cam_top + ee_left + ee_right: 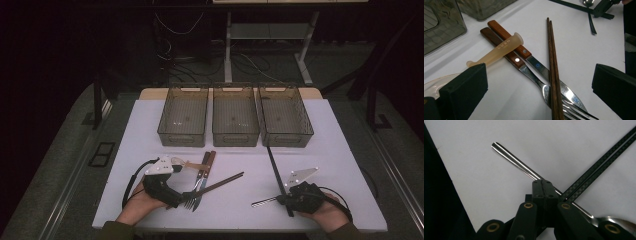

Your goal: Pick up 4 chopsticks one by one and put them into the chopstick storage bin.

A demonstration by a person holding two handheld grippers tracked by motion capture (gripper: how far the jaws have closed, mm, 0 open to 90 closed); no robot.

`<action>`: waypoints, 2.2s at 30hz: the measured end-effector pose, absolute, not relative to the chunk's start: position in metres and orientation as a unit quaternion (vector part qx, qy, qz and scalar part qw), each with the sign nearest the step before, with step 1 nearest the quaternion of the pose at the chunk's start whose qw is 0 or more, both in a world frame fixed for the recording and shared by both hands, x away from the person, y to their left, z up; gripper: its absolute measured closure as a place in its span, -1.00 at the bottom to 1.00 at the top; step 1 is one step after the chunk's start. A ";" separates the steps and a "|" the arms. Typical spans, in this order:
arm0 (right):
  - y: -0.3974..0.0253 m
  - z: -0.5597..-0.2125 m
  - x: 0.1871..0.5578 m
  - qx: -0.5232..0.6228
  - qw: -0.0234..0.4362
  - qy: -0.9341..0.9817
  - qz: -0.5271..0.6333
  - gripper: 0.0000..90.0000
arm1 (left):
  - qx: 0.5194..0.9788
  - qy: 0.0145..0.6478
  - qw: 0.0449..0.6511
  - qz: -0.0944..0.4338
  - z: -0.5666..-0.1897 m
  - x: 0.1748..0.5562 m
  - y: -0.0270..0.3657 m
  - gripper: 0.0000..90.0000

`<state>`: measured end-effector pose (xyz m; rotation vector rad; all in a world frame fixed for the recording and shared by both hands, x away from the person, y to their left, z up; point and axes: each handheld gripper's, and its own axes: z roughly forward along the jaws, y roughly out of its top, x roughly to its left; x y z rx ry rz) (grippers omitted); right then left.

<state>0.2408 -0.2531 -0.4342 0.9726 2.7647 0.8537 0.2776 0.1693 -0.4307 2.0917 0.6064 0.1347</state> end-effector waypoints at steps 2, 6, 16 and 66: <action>-0.255 -0.434 0.241 0.317 0.047 0.904 0.282 1.00 | 0.850 0.246 0.462 0.055 -0.431 0.278 0.169 -1.00; -0.256 -0.424 0.242 0.322 0.055 0.892 0.312 1.00 | 0.851 0.246 0.460 0.055 -0.431 0.278 0.169 -1.00; -0.261 -0.414 0.293 0.388 0.091 0.859 0.323 1.00 | 0.849 0.251 0.462 0.054 -0.432 0.278 0.168 -1.00; -0.232 -0.441 0.367 0.435 0.116 0.842 0.297 0.71 | 0.850 0.248 0.462 0.053 -0.432 0.279 0.168 -1.00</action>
